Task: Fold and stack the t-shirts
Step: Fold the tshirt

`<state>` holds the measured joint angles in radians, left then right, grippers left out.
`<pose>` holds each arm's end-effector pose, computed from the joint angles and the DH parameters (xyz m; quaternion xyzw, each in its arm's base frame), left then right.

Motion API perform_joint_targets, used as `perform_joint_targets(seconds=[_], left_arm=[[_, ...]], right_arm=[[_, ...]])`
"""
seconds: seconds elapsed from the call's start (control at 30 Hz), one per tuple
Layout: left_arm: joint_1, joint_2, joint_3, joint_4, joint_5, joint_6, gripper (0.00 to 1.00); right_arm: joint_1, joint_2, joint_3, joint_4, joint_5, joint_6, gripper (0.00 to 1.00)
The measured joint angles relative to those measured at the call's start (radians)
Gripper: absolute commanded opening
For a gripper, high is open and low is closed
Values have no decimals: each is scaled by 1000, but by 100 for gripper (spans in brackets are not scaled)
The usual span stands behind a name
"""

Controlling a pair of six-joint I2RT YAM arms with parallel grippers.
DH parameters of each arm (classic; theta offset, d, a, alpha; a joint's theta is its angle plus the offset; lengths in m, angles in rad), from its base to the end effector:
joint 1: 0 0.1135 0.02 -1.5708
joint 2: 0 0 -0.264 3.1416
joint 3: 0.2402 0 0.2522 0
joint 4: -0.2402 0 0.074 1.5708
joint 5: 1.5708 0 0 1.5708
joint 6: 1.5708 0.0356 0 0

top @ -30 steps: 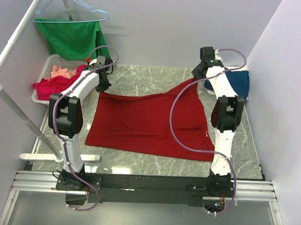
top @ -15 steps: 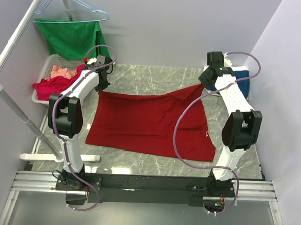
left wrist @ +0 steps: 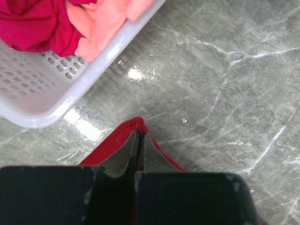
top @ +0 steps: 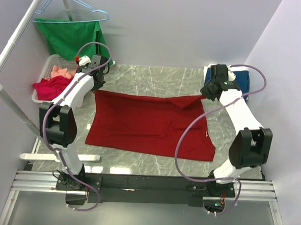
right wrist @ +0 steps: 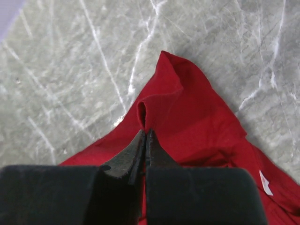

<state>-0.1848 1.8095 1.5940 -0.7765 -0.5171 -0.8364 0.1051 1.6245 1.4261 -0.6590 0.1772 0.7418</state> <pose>0.3885 -0.0547 0.2884 -0.3657 0.8545 0.0790 0.3605 0.3562 0.0313 0.3052 0.3215 0.8768 0.0673 0.3512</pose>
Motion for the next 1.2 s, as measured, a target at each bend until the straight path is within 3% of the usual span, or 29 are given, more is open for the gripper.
perform_joint_targets(seconds=[0.67,1.2], left_arm=[[0,-89,-161,-33,-24,-50,1],[0,-98,-262,-60,-26,-80,1]], right_arm=[[4,-315,-307,-64,-105,46,0],[16,-405,-468,-146,-145,49,0]])
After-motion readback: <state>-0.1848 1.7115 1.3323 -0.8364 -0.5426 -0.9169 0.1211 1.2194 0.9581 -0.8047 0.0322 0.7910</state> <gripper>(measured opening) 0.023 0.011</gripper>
